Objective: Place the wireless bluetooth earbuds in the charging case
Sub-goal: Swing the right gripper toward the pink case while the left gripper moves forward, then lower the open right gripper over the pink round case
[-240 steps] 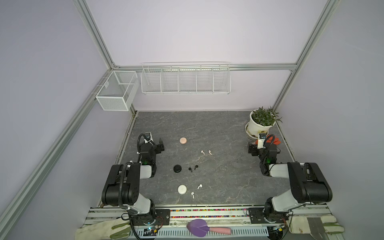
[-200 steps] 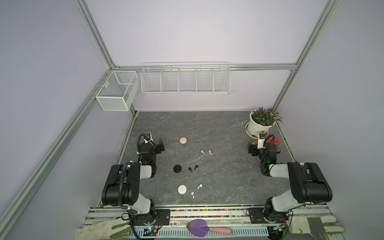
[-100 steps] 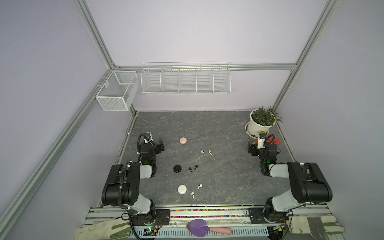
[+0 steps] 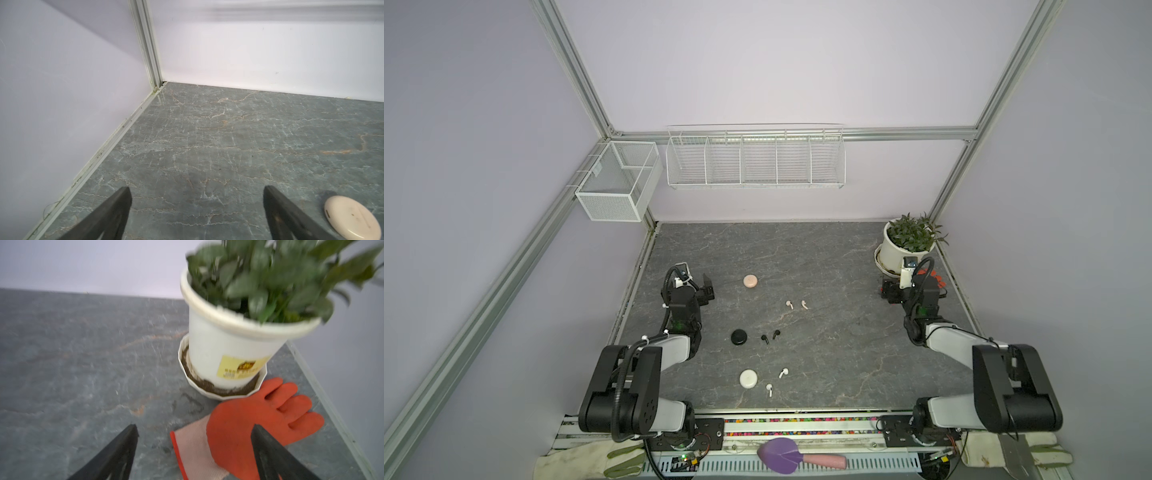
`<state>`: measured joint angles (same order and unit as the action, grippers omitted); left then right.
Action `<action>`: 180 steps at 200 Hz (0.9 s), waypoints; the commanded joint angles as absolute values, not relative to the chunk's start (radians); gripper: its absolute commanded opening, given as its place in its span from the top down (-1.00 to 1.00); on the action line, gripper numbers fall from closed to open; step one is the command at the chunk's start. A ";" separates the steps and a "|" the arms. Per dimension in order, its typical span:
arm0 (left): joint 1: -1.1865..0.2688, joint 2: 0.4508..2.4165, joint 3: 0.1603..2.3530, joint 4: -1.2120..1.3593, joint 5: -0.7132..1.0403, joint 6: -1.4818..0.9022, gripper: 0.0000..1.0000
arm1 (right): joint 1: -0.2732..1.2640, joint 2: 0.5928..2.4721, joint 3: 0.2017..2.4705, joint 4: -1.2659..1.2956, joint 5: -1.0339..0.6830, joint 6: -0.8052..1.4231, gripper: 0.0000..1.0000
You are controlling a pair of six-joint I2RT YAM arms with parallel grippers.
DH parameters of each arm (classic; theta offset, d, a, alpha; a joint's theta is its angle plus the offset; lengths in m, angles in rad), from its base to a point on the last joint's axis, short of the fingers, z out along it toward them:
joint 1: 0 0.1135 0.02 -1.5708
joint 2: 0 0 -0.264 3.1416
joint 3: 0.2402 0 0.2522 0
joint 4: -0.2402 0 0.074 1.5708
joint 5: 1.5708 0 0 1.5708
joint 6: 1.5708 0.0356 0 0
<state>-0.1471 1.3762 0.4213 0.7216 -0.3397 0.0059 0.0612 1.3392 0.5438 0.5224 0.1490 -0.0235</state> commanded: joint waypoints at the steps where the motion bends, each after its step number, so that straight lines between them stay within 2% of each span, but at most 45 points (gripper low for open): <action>1: -0.190 1.313 0.577 0.394 -0.452 -0.040 -0.97 | 0.120 1.265 0.600 0.354 0.135 0.050 -0.76; 21: -0.205 1.313 0.735 0.064 -0.431 -0.272 -0.98 | 0.245 1.270 0.626 0.336 0.053 0.111 -0.76; 42: -0.216 1.360 0.879 -0.231 -0.333 -0.459 -0.98 | 0.377 1.313 0.660 0.316 -0.047 0.123 -0.76; 69: -0.221 1.423 0.971 -0.454 -0.120 -0.534 -0.94 | 0.512 1.396 0.736 0.249 -0.179 0.028 -0.76; 87: -0.221 1.442 0.969 -0.491 0.012 -0.529 -0.72 | 0.564 1.484 0.820 0.198 -0.358 -0.107 -0.76; 108: -0.221 1.443 0.943 -0.465 0.129 -0.544 -0.68 | 0.626 1.576 0.926 0.142 -0.428 -0.266 -0.76; 128: -0.221 1.410 0.925 -0.461 0.192 -0.549 -0.69 | 0.671 1.661 1.028 0.070 -0.452 -0.348 -0.75; 155: -0.221 1.360 0.903 -0.438 0.225 -0.566 -0.82 | 0.696 1.806 1.179 -0.029 -0.497 -0.554 -0.80; 168: -0.217 1.352 0.912 -0.452 0.198 -0.562 -0.83 | 0.695 1.882 1.282 -0.083 -0.457 -0.549 -0.81; 180: -0.209 1.351 0.921 -0.477 0.162 -0.575 -0.84 | 0.698 1.955 1.386 -0.112 -0.400 -0.435 -0.88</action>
